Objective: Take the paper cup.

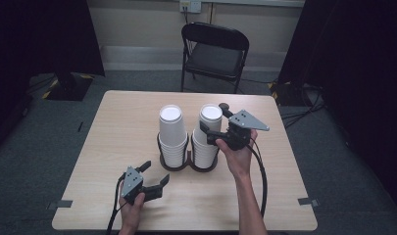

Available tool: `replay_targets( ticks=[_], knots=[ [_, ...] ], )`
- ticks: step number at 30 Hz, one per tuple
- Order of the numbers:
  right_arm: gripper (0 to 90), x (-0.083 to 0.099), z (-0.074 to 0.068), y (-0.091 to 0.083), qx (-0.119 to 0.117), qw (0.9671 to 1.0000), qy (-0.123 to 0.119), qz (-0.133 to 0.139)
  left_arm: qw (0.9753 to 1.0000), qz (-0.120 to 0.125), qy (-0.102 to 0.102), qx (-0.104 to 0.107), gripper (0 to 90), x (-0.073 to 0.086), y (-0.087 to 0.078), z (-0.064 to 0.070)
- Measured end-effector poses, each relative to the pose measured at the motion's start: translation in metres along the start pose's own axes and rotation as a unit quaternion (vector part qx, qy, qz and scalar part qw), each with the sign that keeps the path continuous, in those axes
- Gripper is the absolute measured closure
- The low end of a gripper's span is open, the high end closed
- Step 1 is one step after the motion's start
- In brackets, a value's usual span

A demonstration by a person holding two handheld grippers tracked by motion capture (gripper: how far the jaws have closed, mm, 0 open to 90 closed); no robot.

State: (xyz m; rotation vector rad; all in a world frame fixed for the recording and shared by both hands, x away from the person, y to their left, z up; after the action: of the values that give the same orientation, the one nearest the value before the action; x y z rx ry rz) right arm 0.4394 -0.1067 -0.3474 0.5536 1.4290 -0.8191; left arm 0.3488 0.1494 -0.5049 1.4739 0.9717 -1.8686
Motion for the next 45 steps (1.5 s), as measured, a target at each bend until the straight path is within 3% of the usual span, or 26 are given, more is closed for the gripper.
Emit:
replay_targets(
  ticks=[13, 23, 34, 45],
  knots=[
    [12.8, 0.022, 0.0, 0.03, -0.015, 0.999, 0.021, -0.037, 1.0, 0.005, -0.003, -0.003, 16.7, 0.0, -0.001, 0.0],
    [12.1, 0.04, 0.0, 0.034, -0.017, 0.9979, 0.032, -0.054, 1.0, 0.005, 0.0, -0.005, 16.9, 0.0, -0.001, 0.0],
    [10.5, 0.047, -0.001, 0.037, -0.014, 0.9972, 0.037, -0.064, 0.9999, 0.009, -0.007, -0.003, 16.9, 0.0, -0.001, 0.0],
    [11.6, 0.049, -0.001, 0.038, -0.012, 0.9966, 0.022, -0.079, 1.0, 0.007, -0.001, -0.006, 16.9, 0.0, -0.001, 0.0]
  ],
)
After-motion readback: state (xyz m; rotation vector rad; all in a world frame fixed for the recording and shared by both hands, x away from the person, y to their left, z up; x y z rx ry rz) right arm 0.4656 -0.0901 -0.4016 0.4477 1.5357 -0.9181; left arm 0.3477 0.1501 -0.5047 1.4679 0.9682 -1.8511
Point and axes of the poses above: each handheld gripper's, and its own axes: y roughly forward along the jaws, x roughly out of its underside, z roughly to its right, the point moved 4 cm from there along y, roughly forward along the jaws, and after that the axes turned 5 degrees about -y, right-handed, at the moved point
